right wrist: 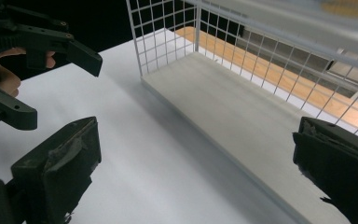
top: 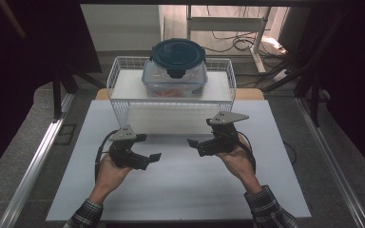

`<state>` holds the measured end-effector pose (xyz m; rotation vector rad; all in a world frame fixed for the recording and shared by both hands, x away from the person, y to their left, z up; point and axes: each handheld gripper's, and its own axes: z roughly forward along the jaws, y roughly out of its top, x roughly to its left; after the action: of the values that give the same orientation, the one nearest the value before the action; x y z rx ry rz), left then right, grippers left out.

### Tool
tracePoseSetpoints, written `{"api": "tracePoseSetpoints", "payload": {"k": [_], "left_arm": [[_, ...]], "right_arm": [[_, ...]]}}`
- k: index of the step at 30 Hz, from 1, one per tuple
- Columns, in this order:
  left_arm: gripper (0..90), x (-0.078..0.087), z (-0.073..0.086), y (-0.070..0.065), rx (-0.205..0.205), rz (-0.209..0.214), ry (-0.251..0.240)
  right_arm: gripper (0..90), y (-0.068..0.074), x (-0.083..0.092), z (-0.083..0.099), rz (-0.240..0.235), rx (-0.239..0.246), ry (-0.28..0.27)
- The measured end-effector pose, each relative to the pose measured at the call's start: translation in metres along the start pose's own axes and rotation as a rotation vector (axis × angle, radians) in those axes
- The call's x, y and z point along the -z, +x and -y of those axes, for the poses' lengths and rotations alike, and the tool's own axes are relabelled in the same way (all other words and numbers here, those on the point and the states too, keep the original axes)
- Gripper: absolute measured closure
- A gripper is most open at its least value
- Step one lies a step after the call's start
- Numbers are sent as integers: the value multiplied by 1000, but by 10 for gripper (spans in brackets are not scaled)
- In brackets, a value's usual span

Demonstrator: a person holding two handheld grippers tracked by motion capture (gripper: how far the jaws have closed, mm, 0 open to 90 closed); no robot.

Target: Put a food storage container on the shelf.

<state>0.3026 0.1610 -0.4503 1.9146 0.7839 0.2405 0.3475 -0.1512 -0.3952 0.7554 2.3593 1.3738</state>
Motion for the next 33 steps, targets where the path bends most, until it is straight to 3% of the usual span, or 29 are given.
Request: {"api": "tracePoseSetpoints", "payload": {"k": [21, 33], "left_arm": [[56, -5, 36, -12, 23, 1, 31], [36, 9, 56, -15, 46, -27, 44]], "right_arm": [[0, 7, -1, 35, 0, -14, 50], [0, 11, 10, 54, 27, -10, 72]]}}
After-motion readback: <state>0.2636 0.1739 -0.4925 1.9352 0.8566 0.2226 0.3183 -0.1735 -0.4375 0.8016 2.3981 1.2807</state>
